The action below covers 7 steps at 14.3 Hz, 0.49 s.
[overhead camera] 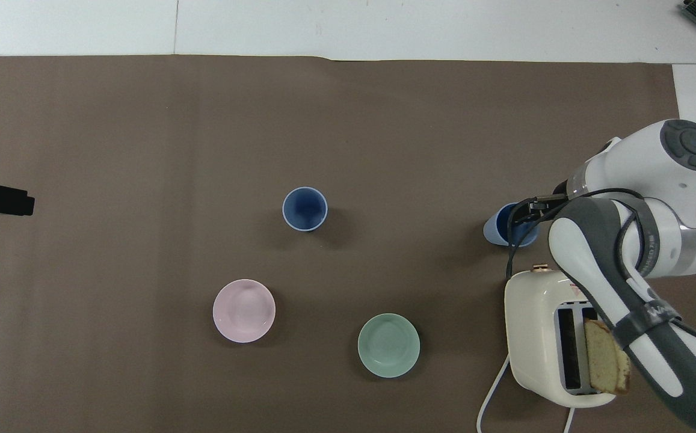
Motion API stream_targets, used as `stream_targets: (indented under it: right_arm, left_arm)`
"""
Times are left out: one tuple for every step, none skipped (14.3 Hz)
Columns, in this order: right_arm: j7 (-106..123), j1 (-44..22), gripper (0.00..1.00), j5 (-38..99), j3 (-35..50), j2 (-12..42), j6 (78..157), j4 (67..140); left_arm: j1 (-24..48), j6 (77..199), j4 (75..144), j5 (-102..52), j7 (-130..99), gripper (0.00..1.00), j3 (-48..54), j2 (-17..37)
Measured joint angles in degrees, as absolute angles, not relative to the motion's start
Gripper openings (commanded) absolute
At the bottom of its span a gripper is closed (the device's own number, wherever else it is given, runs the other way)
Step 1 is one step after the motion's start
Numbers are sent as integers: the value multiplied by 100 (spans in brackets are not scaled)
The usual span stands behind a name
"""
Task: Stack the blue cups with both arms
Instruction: 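Grasp the second blue cup with the right gripper and lift it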
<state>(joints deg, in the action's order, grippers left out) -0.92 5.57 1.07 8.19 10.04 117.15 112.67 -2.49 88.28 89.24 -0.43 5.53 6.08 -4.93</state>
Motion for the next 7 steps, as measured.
stream_targets:
  right_arm:
    - [-92, 557, 39, 107, 819, 1005, 11721, 11267]
    - [-92, 557, 22, 107, 819, 1005, 11724, 11267]
    - [-92, 557, 19, 108, 819, 1005, 11727, 11267]
    - [-92, 557, 19, 107, 819, 1005, 11733, 11267]
    - [-92, 557, 19, 107, 819, 1008, 11745, 11268]
    - [-92, 557, 15, 108, 819, 1025, 11761, 11271]
    - [-92, 557, 7, 108, 819, 1057, 11801, 11278]
  left_arm:
    - [-249, 8814, 8924, -64, 553, 100, 610, -519]
    - [-249, 8808, 8924, -77, 553, 100, 611, -532]
    - [-249, 8803, 8924, -80, 553, 100, 611, -535]
    - [-249, 8802, 8924, -81, 553, 100, 611, -535]
    - [-249, 8801, 8924, -81, 553, 100, 610, -535]
    - [-249, 8798, 8924, -81, 552, 100, 606, -535]
    - [-251, 8798, 8924, -81, 550, 100, 590, -535]
